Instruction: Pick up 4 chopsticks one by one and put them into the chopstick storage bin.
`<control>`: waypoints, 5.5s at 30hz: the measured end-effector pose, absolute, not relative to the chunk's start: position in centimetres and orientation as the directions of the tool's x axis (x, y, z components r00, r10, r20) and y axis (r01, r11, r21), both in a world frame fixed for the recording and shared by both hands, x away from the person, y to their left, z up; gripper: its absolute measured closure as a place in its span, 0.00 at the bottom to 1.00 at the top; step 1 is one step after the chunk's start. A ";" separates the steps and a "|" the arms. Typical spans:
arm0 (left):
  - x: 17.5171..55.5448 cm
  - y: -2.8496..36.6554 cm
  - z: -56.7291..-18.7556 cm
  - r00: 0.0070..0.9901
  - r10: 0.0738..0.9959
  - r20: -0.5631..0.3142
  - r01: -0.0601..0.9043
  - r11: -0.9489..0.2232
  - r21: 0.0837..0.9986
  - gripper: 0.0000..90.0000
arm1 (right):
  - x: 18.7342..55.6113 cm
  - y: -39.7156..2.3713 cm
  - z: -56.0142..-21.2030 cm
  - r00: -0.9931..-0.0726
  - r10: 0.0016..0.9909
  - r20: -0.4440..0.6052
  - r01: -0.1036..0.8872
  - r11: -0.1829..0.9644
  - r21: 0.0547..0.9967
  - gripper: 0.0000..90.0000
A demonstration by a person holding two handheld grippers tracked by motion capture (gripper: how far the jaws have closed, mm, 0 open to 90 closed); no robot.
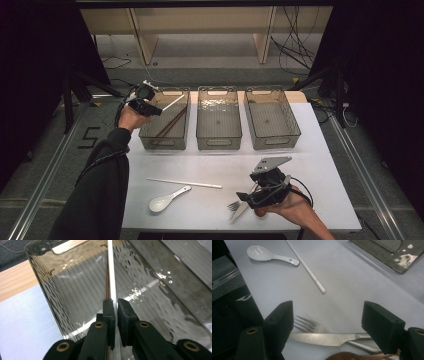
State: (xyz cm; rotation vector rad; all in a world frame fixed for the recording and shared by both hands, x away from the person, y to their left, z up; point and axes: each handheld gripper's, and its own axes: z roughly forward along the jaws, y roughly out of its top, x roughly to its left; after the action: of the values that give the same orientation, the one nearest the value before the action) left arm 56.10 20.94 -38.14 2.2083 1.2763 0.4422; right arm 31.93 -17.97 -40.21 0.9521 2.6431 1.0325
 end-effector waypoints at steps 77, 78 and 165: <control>41.4 14.4 -42.0 0.899 0.435 0.044 0.380 -0.826 0.416 0.25 | 31.7 -18.7 -40.0 -0.766 0.637 0.091 0.514 0.521 0.681 0.29; 41.3 14.3 -42.2 0.898 0.438 0.044 0.382 -0.826 0.414 0.25 | 31.7 -18.7 -40.0 -0.765 0.637 0.091 0.514 0.521 0.681 0.29; 41.8 13.7 -44.5 0.940 0.342 0.004 0.330 -0.910 0.253 0.94 | 31.8 -18.6 -40.1 -0.767 0.635 0.090 0.518 0.531 0.671 0.29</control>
State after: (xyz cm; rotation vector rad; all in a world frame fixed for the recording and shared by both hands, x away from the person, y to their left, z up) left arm 41.80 13.66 -44.52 2.8463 0.5012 0.0705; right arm 31.82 -18.55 -40.11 0.9886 2.6009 1.0564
